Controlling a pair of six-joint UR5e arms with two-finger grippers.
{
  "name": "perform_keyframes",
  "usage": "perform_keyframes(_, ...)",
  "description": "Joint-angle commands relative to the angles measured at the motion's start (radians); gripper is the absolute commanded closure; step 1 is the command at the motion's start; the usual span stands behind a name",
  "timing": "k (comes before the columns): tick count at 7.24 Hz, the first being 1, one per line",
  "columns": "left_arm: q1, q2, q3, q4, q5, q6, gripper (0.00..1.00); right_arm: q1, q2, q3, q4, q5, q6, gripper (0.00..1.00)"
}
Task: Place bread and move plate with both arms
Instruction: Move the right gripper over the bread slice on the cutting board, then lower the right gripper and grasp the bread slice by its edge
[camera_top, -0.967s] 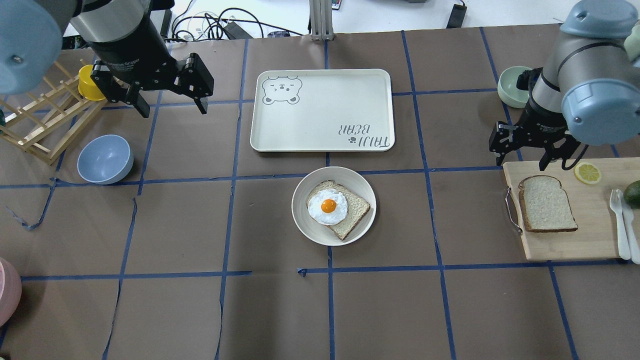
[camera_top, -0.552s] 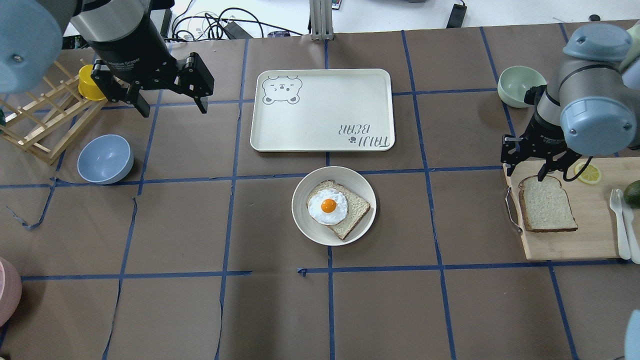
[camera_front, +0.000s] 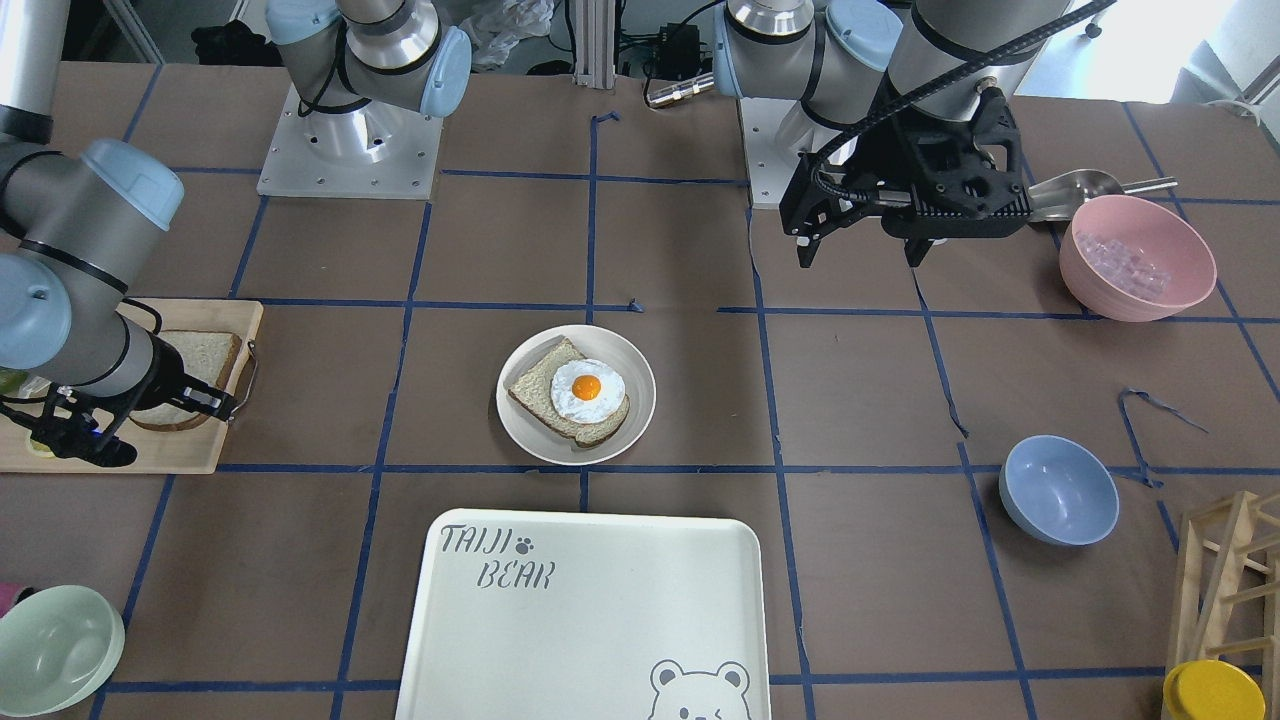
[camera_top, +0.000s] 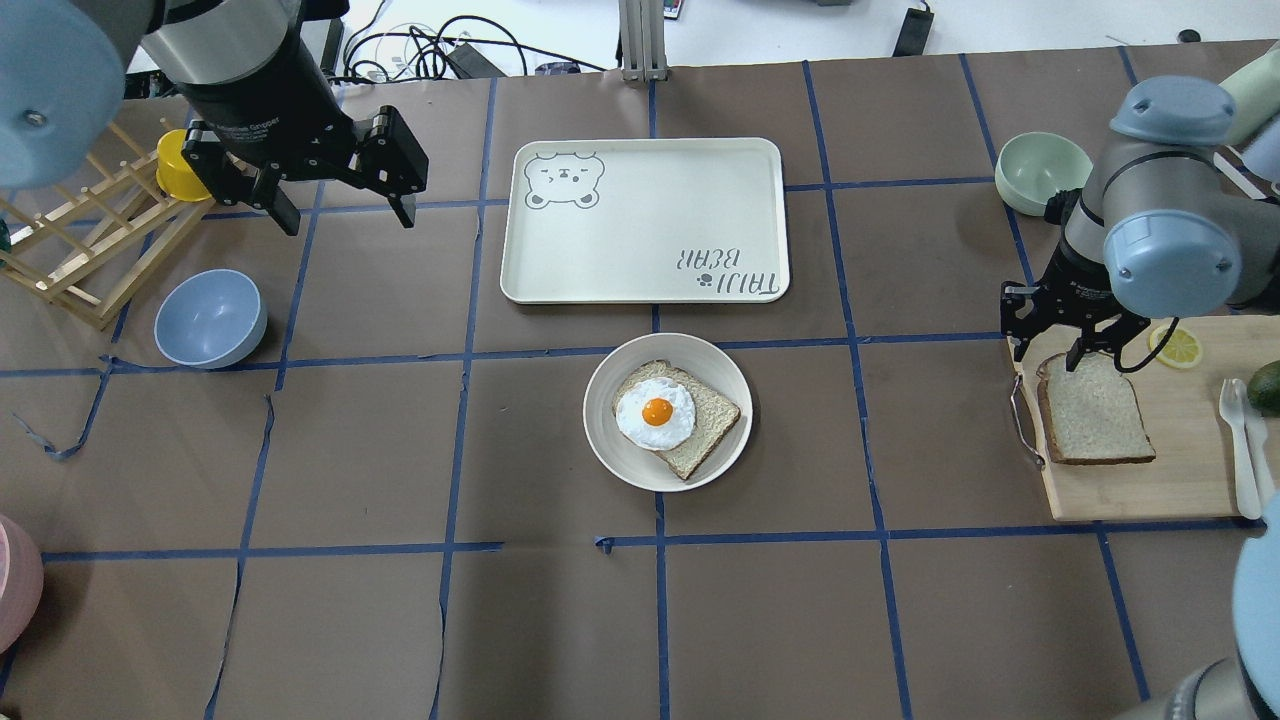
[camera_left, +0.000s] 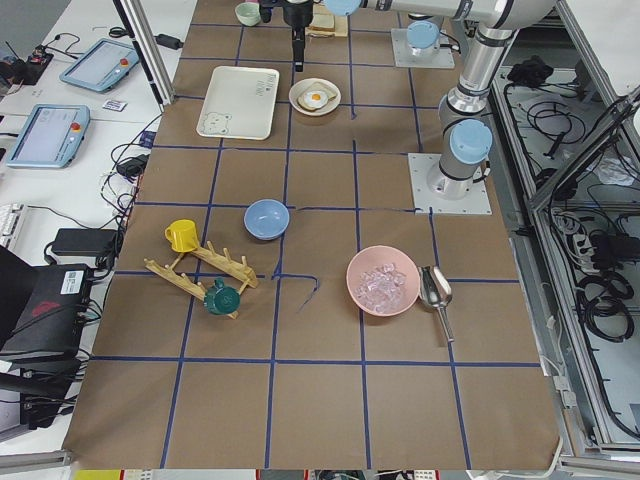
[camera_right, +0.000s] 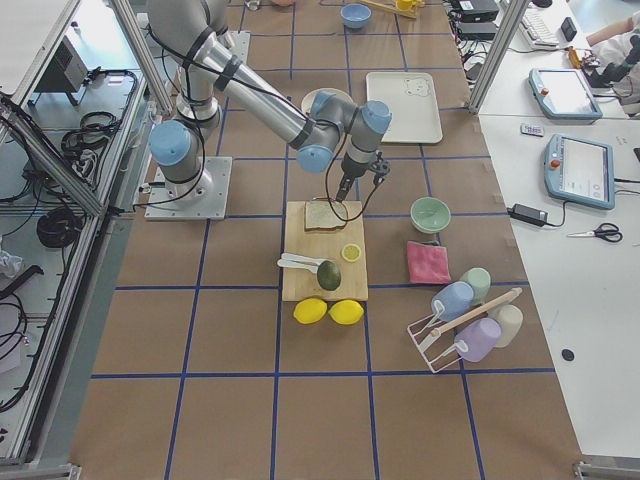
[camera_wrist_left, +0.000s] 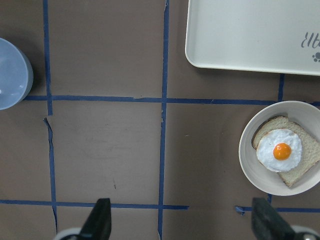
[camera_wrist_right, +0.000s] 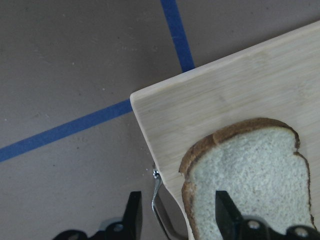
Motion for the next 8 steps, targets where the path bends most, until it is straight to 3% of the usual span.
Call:
perform_keyframes(1, 0.000, 0.000, 0.000, 0.000, 0.000, 0.000, 0.00, -0.004, 0.017, 0.000, -0.006, -0.028, 0.003, 0.44)
perform_keyframes(8, -0.001, 0.000, 0.001, 0.000, 0.000, -0.002, 0.00, -0.042, 0.068, -0.011, -0.007, -0.025, 0.005, 0.44)
